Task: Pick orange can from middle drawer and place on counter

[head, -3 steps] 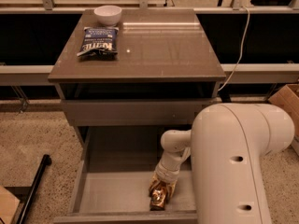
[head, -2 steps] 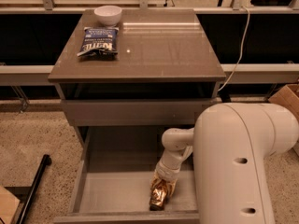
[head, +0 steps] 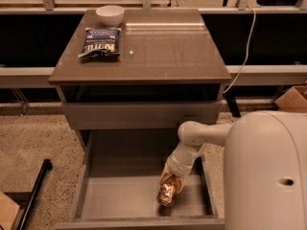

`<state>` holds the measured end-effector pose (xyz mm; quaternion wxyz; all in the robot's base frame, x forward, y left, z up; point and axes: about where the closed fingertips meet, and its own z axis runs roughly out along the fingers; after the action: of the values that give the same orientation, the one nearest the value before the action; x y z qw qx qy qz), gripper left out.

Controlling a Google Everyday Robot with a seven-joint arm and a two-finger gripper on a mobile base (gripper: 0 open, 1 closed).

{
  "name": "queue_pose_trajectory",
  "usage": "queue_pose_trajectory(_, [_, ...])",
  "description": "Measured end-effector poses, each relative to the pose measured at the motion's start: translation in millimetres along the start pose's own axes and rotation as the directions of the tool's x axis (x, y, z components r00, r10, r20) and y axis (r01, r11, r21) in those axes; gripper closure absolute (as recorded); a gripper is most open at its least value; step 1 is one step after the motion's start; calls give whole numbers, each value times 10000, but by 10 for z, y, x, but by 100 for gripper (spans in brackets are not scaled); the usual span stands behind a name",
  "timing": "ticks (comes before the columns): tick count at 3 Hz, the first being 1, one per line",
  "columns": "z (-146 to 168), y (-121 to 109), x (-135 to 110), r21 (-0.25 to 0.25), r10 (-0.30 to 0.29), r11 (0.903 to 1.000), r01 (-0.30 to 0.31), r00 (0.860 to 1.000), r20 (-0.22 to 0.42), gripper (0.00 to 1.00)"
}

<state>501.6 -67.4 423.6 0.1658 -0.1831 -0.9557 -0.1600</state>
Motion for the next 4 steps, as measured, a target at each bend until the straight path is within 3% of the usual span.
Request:
queue_pose_trajectory(1, [-779, 161, -7, -826, -1579, 9834, 1615, 9863, 484, 100])
queue_pose_trajectory(2, [-1377, 203, 20, -1478, -2875, 9426, 2994, 9529, 970, 100])
queue_pose_trajectory(3, [-2105, 181, 166, -2053, -4042, 8744, 4395, 8941, 1928, 100])
queue_pose_trajectory(4, [-3087, 135, 377, -1837, -5429, 7627, 6200, 7683, 3389, 100])
